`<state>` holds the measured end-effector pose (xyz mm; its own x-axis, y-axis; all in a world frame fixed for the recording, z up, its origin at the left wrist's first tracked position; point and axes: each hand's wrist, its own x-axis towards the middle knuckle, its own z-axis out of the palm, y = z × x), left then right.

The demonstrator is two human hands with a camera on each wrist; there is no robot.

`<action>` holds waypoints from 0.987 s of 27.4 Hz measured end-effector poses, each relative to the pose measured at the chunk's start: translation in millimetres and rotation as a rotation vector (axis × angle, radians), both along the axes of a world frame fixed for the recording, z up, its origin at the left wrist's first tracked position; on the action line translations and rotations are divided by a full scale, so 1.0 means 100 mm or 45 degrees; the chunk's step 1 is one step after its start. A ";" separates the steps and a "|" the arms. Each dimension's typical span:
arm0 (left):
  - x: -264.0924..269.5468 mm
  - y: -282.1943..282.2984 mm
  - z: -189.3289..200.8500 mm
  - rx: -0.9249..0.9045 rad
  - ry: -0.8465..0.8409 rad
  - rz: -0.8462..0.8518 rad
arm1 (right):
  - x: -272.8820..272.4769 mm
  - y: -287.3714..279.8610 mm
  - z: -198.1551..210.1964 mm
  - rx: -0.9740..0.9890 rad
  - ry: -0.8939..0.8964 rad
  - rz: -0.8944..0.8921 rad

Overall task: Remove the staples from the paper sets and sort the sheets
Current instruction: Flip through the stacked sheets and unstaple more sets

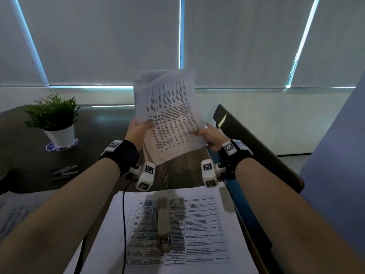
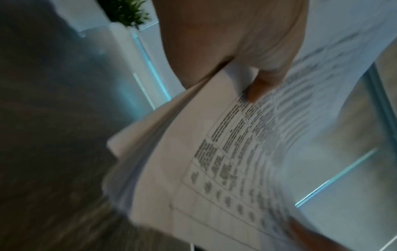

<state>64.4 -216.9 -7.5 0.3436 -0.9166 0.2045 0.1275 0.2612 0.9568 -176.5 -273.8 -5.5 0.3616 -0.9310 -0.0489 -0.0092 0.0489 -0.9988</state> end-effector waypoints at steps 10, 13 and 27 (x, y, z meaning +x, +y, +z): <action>-0.38 0.16 0.27 -0.183 -0.199 0.110 | 0.22 -0.08 0.07 -0.407 -0.076 -0.245; -0.32 0.14 0.25 -0.274 -0.064 0.157 | 0.17 -0.02 0.04 -0.491 -0.086 -0.208; -0.31 0.23 0.02 0.007 -0.254 0.005 | 0.11 0.03 -0.19 -0.269 -0.099 -0.173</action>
<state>33.5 -194.2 -5.7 0.3006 -0.9166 0.2637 -0.0660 0.2559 0.9645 -165.3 -270.8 -24.0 0.2277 -0.9579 0.1750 0.0601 -0.1655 -0.9844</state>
